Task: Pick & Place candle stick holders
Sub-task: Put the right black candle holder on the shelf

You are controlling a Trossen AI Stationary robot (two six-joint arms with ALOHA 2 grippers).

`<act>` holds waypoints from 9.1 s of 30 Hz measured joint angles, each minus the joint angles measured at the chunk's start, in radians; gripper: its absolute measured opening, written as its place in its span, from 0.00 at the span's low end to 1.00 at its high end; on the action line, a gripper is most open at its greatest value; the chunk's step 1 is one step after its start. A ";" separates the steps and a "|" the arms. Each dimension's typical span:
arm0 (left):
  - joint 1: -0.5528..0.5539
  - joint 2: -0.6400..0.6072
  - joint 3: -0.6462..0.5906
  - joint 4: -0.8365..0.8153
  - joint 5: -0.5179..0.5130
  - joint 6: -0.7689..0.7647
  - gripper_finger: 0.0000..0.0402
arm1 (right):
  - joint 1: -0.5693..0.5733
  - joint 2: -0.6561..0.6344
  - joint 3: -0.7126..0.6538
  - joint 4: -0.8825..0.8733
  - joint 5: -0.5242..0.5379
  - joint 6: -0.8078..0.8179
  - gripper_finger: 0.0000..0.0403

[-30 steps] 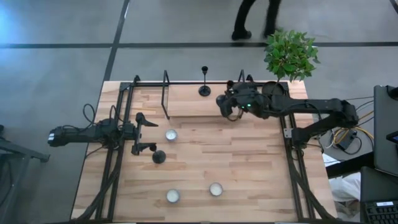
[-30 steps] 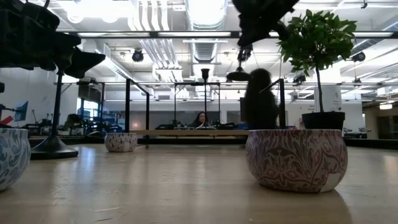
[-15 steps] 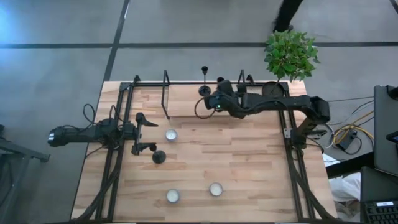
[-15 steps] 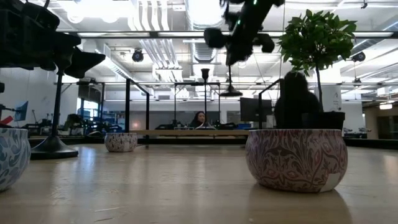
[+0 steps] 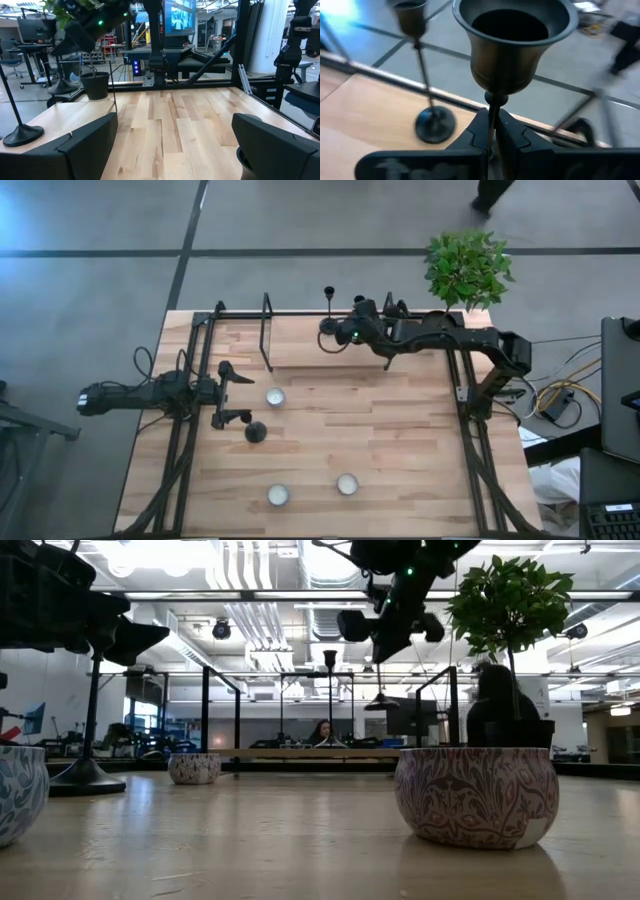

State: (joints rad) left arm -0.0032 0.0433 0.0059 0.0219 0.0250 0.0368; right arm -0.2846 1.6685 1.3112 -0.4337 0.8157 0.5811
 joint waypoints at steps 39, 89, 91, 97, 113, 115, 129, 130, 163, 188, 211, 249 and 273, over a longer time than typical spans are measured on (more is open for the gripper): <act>0.001 0.000 0.000 0.000 0.000 0.000 0.99 | 0.002 -0.098 -0.144 0.153 0.122 0.043 0.02; 0.001 0.000 0.000 0.000 0.000 0.000 0.99 | 0.197 0.046 0.023 -0.109 0.171 0.344 0.02; 0.001 0.000 0.000 0.000 0.000 0.000 0.99 | 0.240 0.046 0.031 -0.153 0.175 0.390 0.02; 0.001 0.000 0.000 0.000 0.000 0.000 0.99 | 0.356 0.046 0.032 -0.166 0.179 0.420 0.02; 0.001 0.000 0.000 0.000 0.000 0.000 0.99 | 0.301 0.147 -0.006 0.001 0.129 0.396 0.02; 0.000 0.000 0.000 0.000 0.000 0.000 0.99 | 0.279 0.149 -0.006 0.029 0.128 0.393 0.02; 0.000 0.000 0.000 0.000 0.000 0.000 0.99 | 0.148 0.144 -0.006 0.042 0.131 0.293 0.02; 0.000 0.000 0.000 0.000 0.000 0.000 0.99 | 0.141 0.144 -0.006 0.042 0.123 0.282 0.02; 0.001 0.000 0.000 0.000 0.000 0.000 0.99 | -0.036 -0.105 -0.113 0.066 -0.282 -0.301 0.02; 0.000 0.000 0.000 0.000 0.000 0.000 0.99 | -0.249 -0.236 -0.277 0.259 -0.743 -0.562 0.02; 0.001 0.000 0.000 0.000 0.000 0.000 0.99 | -0.204 0.002 -0.082 0.213 -0.363 -0.221 0.02; 0.000 0.000 0.000 0.000 0.000 0.000 0.99 | -0.022 -0.002 -0.084 0.107 -0.100 0.017 0.02; 0.001 0.000 0.000 0.000 0.000 0.000 0.99 | 0.018 -0.002 -0.136 0.132 -0.161 -0.039 0.02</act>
State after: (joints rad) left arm -0.0021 0.0437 0.0059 0.0219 0.0247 0.0368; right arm -0.2670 1.6661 1.1752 -0.3018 0.6549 0.5426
